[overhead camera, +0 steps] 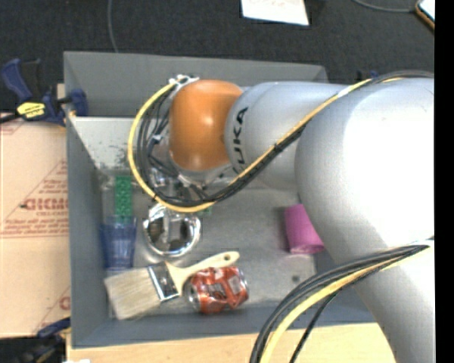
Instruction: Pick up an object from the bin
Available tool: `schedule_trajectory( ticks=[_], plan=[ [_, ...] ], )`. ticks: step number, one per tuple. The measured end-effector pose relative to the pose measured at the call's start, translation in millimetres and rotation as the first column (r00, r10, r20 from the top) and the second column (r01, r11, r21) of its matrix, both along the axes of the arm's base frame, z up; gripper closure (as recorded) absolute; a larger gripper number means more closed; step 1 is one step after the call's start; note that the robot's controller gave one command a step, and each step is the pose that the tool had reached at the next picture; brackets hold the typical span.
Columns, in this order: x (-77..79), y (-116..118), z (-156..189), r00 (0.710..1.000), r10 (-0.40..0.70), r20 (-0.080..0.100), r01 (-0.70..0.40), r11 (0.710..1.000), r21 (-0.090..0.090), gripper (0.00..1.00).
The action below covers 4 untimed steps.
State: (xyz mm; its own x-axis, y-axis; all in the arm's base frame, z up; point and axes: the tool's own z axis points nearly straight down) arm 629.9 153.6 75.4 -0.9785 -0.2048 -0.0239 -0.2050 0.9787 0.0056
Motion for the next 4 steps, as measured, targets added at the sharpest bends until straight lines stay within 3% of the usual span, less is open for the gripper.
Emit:
schedule_trajectory(
  ticks=[1,2,3,4],
  plan=[
    [4.5,-39.0,58.2,0.937,-0.351,-0.001,0.351,0.937,0.000,0.00],
    [1.2,-16.3,9.4,0.994,0.113,-0.001,-0.113,0.994,-0.004,0.00],
    [4.2,-31.1,-1.3,0.964,-0.264,0.000,0.264,0.964,0.002,0.00],
    [11.4,-22.0,65.9,1.000,0.026,0.003,-0.026,1.000,-0.004,0.00]
  ],
)
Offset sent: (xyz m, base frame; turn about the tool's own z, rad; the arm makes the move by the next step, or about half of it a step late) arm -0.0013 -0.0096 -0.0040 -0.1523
